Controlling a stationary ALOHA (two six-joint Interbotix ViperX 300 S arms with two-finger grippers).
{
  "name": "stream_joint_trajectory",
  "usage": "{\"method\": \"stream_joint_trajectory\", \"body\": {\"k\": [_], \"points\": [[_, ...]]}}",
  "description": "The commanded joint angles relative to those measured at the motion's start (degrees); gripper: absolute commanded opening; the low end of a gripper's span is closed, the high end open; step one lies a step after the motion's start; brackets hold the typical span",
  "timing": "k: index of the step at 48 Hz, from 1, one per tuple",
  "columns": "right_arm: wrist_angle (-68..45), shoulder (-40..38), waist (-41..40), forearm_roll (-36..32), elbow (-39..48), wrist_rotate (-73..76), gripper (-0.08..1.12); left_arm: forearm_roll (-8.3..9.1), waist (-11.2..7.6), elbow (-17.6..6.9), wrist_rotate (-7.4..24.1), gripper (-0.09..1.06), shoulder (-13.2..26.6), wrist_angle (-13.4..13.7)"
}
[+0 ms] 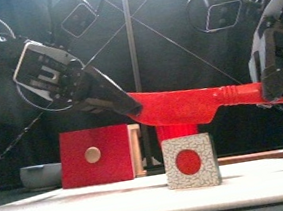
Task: Place sushi on board then cut the sushi with the knife then place the pieces on the plate
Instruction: Cut the sushi into 4 pieces
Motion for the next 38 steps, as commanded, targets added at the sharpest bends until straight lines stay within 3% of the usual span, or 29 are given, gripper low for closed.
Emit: {"method": "stream_joint_trajectory", "body": {"k": [1, 6, 14, 17, 38], "points": [[2.9, -0.9, 2.5, 0.4, 0.2, 0.0, 0.44, 0.09, 1.05, -0.9, 0.4, 0.33, 1.1, 1.1], [3.9, -1.1, 2.5, 0.4, 0.1, 0.0, 0.44, 0.35, 1.05, -1.8, 0.4, 0.33, 2.6, 3.6], [3.9, -1.9, 2.5, 0.1, 0.1, 0.0, 0.44, 0.35, 1.05, -3.0, 0.1, 0.33, 3.5, 10.2], [3.9, -1.9, 2.5, -0.1, 0.1, 0.0, 0.44, 0.35, 1.14, -3.2, 0.0, 0.33, 3.5, 11.2], [3.9, -2.1, 3.3, 0.2, -1.5, 0.0, 0.44, 0.44, 0.97, -3.1, 0.1, 0.32, 0.5, 12.1]]}}
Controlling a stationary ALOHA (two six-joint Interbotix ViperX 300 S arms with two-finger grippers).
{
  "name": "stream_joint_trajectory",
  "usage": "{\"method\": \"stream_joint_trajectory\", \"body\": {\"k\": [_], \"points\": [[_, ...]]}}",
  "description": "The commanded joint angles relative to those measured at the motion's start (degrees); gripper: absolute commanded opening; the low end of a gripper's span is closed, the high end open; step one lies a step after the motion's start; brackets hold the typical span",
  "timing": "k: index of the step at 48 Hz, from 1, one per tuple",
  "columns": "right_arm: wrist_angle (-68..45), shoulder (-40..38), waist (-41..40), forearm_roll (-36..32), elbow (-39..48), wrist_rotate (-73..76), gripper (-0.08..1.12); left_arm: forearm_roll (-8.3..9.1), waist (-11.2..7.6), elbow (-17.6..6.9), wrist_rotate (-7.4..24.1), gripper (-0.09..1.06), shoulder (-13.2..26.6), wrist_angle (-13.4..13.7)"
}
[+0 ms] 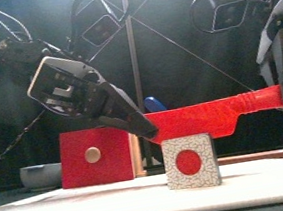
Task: Place sushi on board then cut the sushi with the knife then place the pieces on the plate
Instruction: Cut the sushi into 4 pieces
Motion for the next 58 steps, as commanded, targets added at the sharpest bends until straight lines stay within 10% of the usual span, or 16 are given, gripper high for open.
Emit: {"method": "stream_joint_trajectory", "body": {"k": [1, 38, 58], "points": [[1.0, -1.3, 2.7, 0.4, -0.5, -0.2, 0.44, 0.09, 0.97, 1.3, 0.2, 0.33, -1.4, 1.1], [0.2, 3.8, 2.2, -1.1, 0.1, -0.3, 0.44, 0.09, 1.05, 1.7, 0.1, 0.33, 3.6, 1.1], [1.6, 5.2, -1.3, -8.6, 0.1, -0.3, 0.44, -0.09, 5.36, 1.4, 0.1, 0.33, 3.3, 1.6]]}}
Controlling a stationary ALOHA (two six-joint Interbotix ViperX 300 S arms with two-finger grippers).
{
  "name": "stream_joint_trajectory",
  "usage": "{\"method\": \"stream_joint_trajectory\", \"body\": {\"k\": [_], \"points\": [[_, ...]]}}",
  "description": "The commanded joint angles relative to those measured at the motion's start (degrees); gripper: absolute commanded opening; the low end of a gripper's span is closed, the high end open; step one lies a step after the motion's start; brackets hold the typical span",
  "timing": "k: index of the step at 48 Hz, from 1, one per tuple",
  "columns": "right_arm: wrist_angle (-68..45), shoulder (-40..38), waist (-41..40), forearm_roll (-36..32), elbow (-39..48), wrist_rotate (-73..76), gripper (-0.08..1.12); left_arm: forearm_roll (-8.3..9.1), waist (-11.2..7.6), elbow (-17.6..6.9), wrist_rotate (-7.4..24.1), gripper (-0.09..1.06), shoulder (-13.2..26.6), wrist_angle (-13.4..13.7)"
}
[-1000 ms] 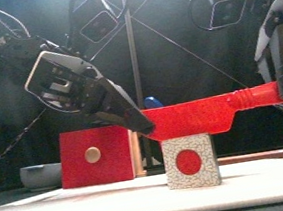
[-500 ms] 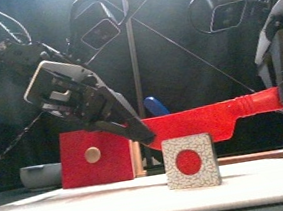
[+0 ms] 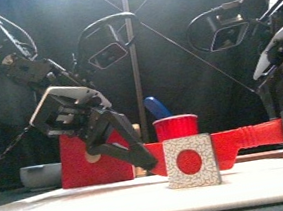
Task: Place sushi on board then cut the sushi with the knife then place the pieces on the plate
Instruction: Cut the sushi into 4 pieces
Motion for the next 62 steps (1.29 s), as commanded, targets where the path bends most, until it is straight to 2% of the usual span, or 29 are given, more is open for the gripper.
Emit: {"method": "stream_joint_trajectory", "body": {"k": [1, 7, 11, 13, 15, 19, 24, 28, 34, 49, 62], "points": [[2.8, -2.4, 0.4, -1.4, 0.3, -0.3, 0.44, 0.00, 2.37, 1.1, 0.1, 0.33, -1.5, 1.4], [6.2, -6.8, -0.2, -2.8, -0.3, -0.2, 0.44, 0.09, 2.11, 1.6, 0.2, 0.33, -4.7, 1.5], [6.2, -9.1, 0.8, -2.9, -0.5, -0.3, 0.44, 0.79, 1.67, 2.2, 0.4, 0.33, -6.7, 1.6], [6.2, -9.7, 1.8, -2.6, -0.7, -0.2, 0.44, 1.23, 0.79, 2.4, 0.2, 0.33, -7.3, 1.5], [6.2, -9.8, 3.1, -2.6, -1.1, -0.2, 0.44, 1.49, -0.97, 2.5, 0.2, 0.33, -7.7, 1.6], [6.2, -9.0, 5.0, -2.5, -1.6, -0.2, 0.44, 1.49, -2.99, 2.8, 0.1, 0.33, -7.7, 1.5], [6.2, -7.2, 6.3, -1.8, -2.3, -0.1, 0.44, 1.32, -4.66, 2.9, 0.0, 0.33, -7.1, 1.5], [6.2, -5.5, 7.0, 0.6, -2.8, -0.1, 0.44, 0.35, -5.62, 2.7, 0.0, 0.33, -6.8, 1.5], [6.2, -4.1, 7.0, 1.4, -2.9, -0.1, 0.44, -1.14, -5.62, 2.6, 0.1, 0.33, -6.2, 1.5], [6.2, -3.7, 6.7, 1.1, -2.5, -0.2, 0.44, -1.23, -5.62, 2.5, 0.1, 0.33, -3.5, 1.6], [6.5, -4.3, 7.0, 1.1, -3.5, -0.3, 0.44, -1.23, -6.77, 2.6, 0.1, 0.33, -6.1, 1.6]]}}
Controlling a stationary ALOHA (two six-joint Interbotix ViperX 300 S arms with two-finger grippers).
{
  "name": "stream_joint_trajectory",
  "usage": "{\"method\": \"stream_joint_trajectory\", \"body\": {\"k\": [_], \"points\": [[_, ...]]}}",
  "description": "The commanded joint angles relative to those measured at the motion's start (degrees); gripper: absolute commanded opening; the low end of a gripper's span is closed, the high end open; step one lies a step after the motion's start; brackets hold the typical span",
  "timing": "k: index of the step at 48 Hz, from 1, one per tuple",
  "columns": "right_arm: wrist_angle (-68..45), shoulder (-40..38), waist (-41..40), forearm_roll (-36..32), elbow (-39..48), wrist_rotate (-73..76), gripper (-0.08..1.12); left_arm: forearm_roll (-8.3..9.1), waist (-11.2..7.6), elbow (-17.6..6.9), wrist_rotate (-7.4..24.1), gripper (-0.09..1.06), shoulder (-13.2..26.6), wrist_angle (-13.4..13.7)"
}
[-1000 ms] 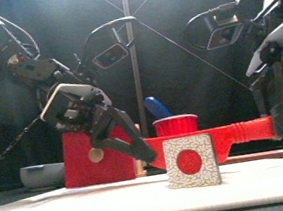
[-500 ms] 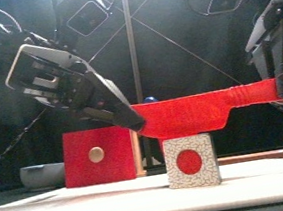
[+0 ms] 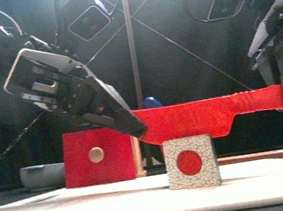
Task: Place sushi on board then cut the sushi with the knife then place the pieces on the plate
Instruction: Cut the sushi into 4 pieces
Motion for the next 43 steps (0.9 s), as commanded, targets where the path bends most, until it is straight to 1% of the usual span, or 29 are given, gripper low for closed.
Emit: {"method": "stream_joint_trajectory", "body": {"k": [1, 4, 15, 26, 34, 43], "points": [[1.2, -0.8, 2.5, 0.4, 0.0, -0.4, 0.44, 0.00, -0.70, 1.5, 0.3, 0.33, -1.0, 1.1], [1.2, -0.8, 2.6, 0.4, 0.1, -0.3, 0.44, 0.00, -0.97, 1.5, 0.2, 0.33, -0.9, 1.1], [1.3, -0.6, 2.5, 0.4, 0.4, -0.3, 0.44, -0.18, -0.88, 1.4, 0.2, 0.33, 0.2, 1.1], [1.1, 1.8, 2.2, 0.4, 0.4, -0.4, 0.44, -0.18, -0.53, 1.2, 0.2, 0.33, 3.8, 2.1], [1.1, 3.9, 2.2, -0.6, 0.6, -0.4, 0.44, -0.18, -0.53, 1.2, 0.2, 0.33, 5.5, 2.3], [1.4, 5.1, 2.1, -1.4, 0.3, -0.3, 0.44, -0.18, -0.53, 1.1, 0.2, 0.33, 5.6, 3.2]]}}
